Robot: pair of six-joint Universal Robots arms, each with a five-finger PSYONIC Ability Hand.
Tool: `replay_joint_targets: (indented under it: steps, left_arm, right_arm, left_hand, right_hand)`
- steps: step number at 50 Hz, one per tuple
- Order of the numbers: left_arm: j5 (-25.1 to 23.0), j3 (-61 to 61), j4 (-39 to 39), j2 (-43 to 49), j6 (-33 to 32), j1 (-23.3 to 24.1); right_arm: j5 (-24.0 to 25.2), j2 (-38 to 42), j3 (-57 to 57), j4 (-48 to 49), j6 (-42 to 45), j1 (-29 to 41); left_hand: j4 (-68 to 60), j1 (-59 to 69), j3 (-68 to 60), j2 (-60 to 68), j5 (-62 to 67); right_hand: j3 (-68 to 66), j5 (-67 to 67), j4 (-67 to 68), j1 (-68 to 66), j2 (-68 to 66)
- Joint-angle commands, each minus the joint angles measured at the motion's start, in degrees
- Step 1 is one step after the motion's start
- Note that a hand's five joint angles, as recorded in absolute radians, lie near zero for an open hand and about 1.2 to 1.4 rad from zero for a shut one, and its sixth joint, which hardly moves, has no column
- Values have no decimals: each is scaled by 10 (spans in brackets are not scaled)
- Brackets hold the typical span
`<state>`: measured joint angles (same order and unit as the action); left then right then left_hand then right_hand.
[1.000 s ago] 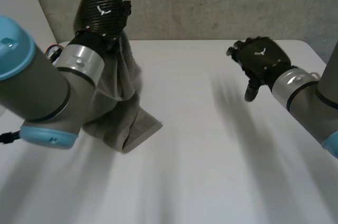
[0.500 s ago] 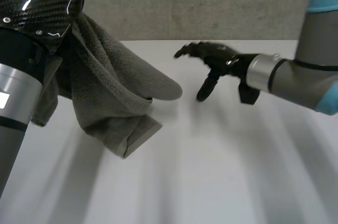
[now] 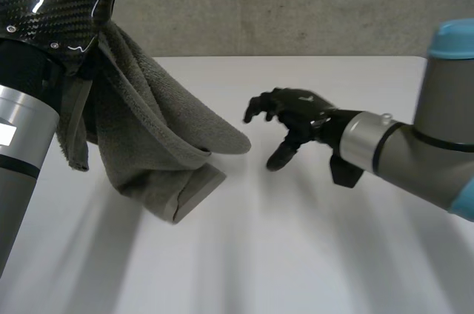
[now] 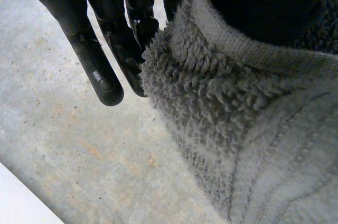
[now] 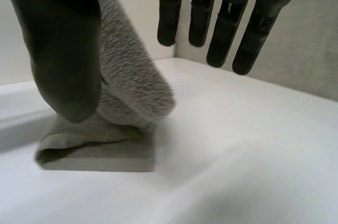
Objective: Fold the laundry
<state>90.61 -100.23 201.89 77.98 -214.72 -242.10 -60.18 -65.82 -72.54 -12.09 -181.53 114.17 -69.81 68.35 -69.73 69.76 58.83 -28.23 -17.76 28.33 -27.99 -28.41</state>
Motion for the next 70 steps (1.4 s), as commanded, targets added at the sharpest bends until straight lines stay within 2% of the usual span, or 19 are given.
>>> replay_joint_targets:
  steps: [1,7,9,10,11,15,20,23,42,45,47,50,52,53,55,56,57,61,70]
  left_arm:
    - [0,4,1,2,0,-6]
    - [1,5,0,1,1,-6]
    - [2,5,0,1,1,-4]
    - [2,5,0,1,1,-4]
    - [3,4,0,0,1,-2]
    - [4,4,-2,-3,1,-2]
    - [4,0,-4,-9,1,-1]
    - [4,-3,-4,-11,1,-1]
    - [5,-8,-4,-12,2,-1]
    - [6,-8,-3,-12,2,-1]
    - [6,-8,-2,-11,2,-1]
    - [6,-7,0,-11,1,-2]
    - [6,-7,0,-11,1,-3]
    - [6,-7,0,-11,1,-3]
    - [6,-7,1,-11,1,-4]
    - [6,-7,1,-11,1,-4]
    - [6,-7,1,-11,2,-4]
    - [5,-6,3,-10,2,-5]
    - [11,16,13,-2,12,-5]
  right_arm:
    - [-5,-51,-58,-5,1,-22]
    - [45,-54,-86,-33,13,-12]
    - [73,-53,-90,-50,14,-8]
    - [74,-53,-90,-50,14,-8]
    - [74,-49,-89,-43,15,-3]
    - [60,-23,-74,-12,12,23]
    - [-13,43,-12,38,-15,72]
    - [-31,72,23,56,-30,83]
    - [-40,184,160,62,-79,148]
    - [-35,205,170,63,-102,153]
    - [-34,227,179,63,-120,162]
    - [-34,235,180,63,-124,165]
    - [-36,248,182,64,-124,168]
    - [-36,248,182,64,-124,168]
    - [-42,251,193,65,-121,168]
    - [-42,251,193,65,-121,168]
    - [-57,247,200,67,-124,167]
    - [-117,212,196,65,-129,159]
    - [-129,48,114,118,-211,67]
  left_hand:
    - [-102,116,-103,102,112]
    - [-102,116,-103,102,112]
    - [-102,116,-103,102,112]
    - [-102,116,-103,102,112]
    - [-102,116,-103,102,112]
    - [-102,116,-103,102,112]
    - [-102,116,-103,102,112]
    - [-102,116,-103,102,112]
    - [-102,116,-103,102,112]
    - [-102,116,-103,102,112]
    - [-102,116,-103,102,112]
    - [-102,116,-103,102,112]
    - [-102,116,-103,102,112]
    - [-102,116,-103,102,112]
    - [-102,116,-103,102,112]
    - [-102,116,-103,102,112]
    - [-102,116,-103,102,112]
    - [-102,116,-103,102,112]
    - [-102,116,-103,102,112]
  right_hand:
    - [-175,-179,174,-177,-173]
    - [-173,-178,172,-176,-172]
    - [-63,-68,62,-66,-61]
    - [-62,-67,61,-65,-61]
    - [26,21,-27,23,28]
    - [102,98,-103,100,104]
    - [131,126,-132,129,133]
    - [121,116,-122,119,123]
    - [99,94,-100,97,101]
    - [42,37,-43,39,44]
    - [-59,-63,58,-61,-57]
    - [-94,-99,93,-97,-93]
    - [-220,-225,219,-222,-218]
    - [-221,-225,220,-223,-219]
    - [-419,-424,418,-422,-418]
    - [-421,-425,420,-423,-419]
    - [-517,-521,516,-519,-515]
    - [-518,-522,517,-520,-516]
    - [-518,-522,517,-520,-516]
